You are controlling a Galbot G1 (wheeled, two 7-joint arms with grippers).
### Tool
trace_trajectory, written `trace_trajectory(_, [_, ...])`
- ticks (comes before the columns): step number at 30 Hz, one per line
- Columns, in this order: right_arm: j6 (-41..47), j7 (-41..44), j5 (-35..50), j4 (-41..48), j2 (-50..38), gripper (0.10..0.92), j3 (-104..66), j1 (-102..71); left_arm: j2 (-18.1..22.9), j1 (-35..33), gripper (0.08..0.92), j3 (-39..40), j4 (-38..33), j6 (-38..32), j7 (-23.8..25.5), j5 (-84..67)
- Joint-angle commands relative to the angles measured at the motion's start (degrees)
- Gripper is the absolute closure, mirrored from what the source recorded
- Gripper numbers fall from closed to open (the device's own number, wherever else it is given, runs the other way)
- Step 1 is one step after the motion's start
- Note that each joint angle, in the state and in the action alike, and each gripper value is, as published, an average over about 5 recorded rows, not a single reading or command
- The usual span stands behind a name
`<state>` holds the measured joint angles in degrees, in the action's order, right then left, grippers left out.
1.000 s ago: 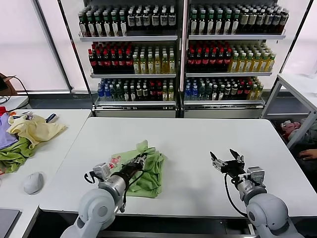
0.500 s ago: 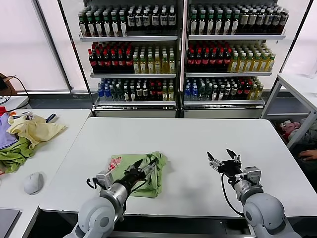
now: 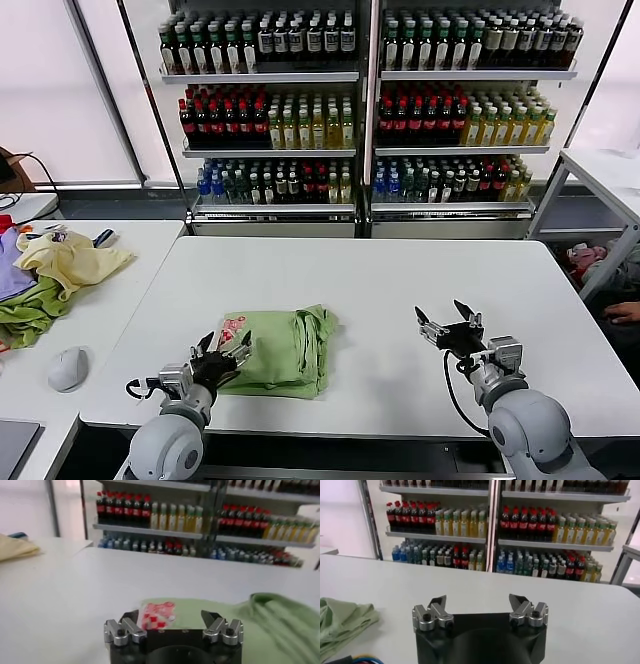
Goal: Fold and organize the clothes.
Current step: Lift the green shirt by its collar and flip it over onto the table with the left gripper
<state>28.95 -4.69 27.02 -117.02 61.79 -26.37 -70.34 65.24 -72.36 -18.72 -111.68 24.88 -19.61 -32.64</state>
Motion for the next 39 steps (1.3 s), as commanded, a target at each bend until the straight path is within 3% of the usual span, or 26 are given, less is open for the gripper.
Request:
trace_trajectory(1, [-0.1,0.0,-0.2,0.0,0.1,0.203,0.0,-0.1,0.3,1.0,0.177,-0.1,6.2,2.0,-0.6,6.8])
trace_trajectory(9, [0.0,-0.1,-0.4,0.0,0.2,0.203,-0.3,-0.3,0.2,1.3,0.218,0.9,5.6,4.2,0.4,2.8])
trace_trajectory(24, [0.6,-0.4,-0.6,-0.6,1.0,0.203,-0.5,-0.3,0.0,0.6,0.657,-3.0,4.5,6.1,2.3,-16.3])
trace_trajectory(31, [0.6,-0.4,-0.6,-1.0,1.1,0.203,-1.2,-0.9,-0.6,1.0,0.851,-9.0,2.9,6.1,1.7,-28.7])
trace_trajectory(39, [0.3,-0.3,-0.6,-0.9,1.7,0.203,-1.5,-0.9,-7.3,2.2,0.875,-20.4,-0.2,7.4,0.6,-36.5])
